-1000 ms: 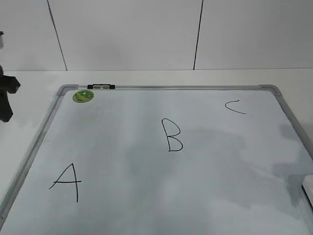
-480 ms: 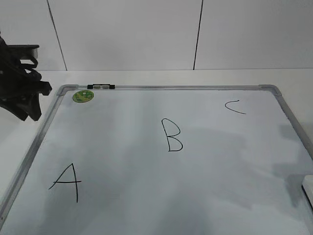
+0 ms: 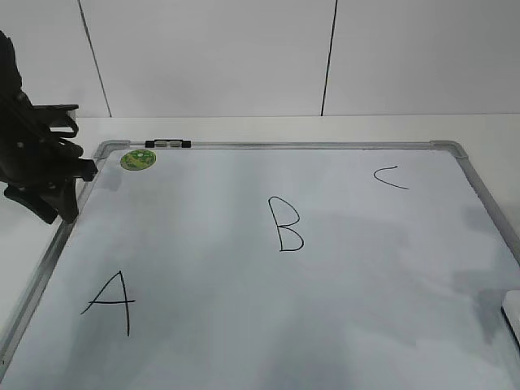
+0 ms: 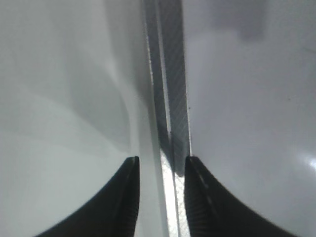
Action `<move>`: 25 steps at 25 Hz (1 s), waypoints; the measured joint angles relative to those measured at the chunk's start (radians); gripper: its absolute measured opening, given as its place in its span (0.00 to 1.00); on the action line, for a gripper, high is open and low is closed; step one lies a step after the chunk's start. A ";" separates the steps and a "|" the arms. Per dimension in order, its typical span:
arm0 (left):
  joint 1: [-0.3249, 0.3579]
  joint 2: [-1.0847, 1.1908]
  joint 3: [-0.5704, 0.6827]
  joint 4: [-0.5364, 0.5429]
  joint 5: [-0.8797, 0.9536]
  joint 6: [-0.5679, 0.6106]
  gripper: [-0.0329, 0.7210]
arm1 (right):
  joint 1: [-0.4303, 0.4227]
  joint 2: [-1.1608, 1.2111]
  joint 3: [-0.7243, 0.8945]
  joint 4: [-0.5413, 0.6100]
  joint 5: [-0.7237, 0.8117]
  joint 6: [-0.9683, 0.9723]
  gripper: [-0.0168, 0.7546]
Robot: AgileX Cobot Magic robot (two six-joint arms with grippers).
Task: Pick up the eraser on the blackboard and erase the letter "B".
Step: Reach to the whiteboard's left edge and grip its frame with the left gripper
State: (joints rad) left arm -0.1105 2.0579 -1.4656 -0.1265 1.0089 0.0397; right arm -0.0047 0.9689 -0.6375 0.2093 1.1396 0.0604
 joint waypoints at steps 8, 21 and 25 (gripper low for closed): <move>0.000 0.017 0.000 -0.013 -0.004 0.000 0.36 | 0.000 0.000 0.000 0.000 0.000 0.000 0.78; 0.000 0.017 0.000 -0.010 -0.005 0.000 0.36 | 0.000 0.000 0.000 0.000 0.006 0.000 0.78; 0.000 0.017 0.000 -0.008 -0.005 0.000 0.36 | 0.000 0.000 0.000 0.000 0.006 0.000 0.78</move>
State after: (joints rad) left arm -0.1105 2.0751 -1.4656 -0.1340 1.0040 0.0397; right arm -0.0047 0.9689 -0.6371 0.2093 1.1453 0.0604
